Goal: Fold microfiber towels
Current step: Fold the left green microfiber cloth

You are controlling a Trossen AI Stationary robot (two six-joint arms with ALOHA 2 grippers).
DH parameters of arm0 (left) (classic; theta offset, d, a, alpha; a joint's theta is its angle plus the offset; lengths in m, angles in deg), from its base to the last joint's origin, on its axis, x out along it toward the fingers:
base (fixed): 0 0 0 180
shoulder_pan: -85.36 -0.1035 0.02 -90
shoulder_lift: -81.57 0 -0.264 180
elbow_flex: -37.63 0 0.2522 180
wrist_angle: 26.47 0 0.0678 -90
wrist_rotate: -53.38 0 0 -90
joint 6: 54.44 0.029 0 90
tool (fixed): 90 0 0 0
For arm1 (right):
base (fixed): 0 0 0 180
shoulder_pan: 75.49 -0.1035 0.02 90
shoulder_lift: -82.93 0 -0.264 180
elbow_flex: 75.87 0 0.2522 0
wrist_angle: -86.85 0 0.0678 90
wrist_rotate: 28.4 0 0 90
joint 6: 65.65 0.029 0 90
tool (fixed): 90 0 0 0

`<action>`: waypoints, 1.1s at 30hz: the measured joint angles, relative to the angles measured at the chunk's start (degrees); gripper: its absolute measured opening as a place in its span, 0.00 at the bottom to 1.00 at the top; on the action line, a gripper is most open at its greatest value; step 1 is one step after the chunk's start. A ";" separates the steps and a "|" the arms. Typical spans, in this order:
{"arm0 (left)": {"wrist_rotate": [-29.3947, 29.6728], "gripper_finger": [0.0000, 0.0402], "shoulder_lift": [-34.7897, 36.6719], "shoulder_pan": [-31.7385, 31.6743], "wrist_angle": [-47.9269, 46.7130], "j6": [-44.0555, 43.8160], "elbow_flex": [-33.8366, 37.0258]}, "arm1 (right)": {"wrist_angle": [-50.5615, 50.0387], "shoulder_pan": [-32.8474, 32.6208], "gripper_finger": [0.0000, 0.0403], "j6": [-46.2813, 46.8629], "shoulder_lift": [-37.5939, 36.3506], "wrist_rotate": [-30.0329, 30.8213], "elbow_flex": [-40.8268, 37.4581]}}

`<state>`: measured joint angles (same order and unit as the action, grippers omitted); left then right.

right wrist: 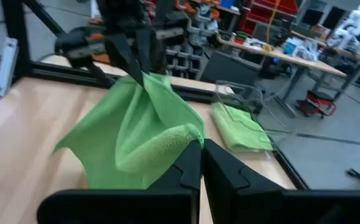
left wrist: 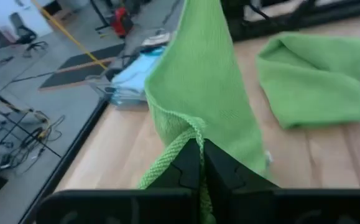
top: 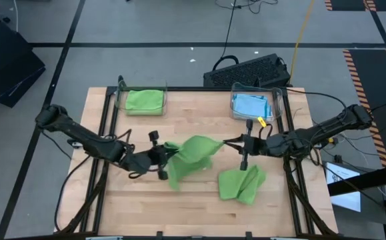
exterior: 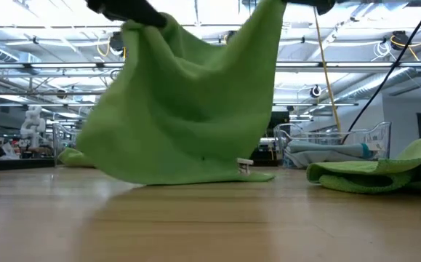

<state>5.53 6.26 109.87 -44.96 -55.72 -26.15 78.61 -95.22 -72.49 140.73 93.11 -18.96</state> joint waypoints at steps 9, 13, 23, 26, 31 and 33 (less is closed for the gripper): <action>-0.31 0.09 -1.39 0.48 -13.33 -11.16 0.00 | -3.32 -2.55 0.01 5.14 0.23 -0.07 0.62; -0.30 0.05 -3.53 0.21 -13.26 -12.89 0.00 | -5.29 -2.51 0.01 6.32 1.09 -0.09 0.62; -1.16 0.10 -9.74 -3.52 -13.09 -15.26 0.00 | -5.38 -2.36 0.01 3.98 3.32 -0.25 0.62; -1.46 0.08 -12.10 -4.40 -12.61 -15.18 0.00 | -5.66 -2.36 0.01 3.94 3.32 -0.26 0.62; -1.59 0.03 -13.62 -5.04 -7.58 -15.55 0.00 | -5.78 -2.36 0.01 3.01 3.32 -0.26 0.60; -1.59 0.09 -13.62 -5.04 -5.18 -15.02 0.00 | -5.81 -2.36 0.01 2.94 3.32 -0.26 0.60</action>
<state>3.94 -7.36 104.83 -50.14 -70.74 -26.15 72.80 -97.58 -69.54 144.05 92.85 -18.36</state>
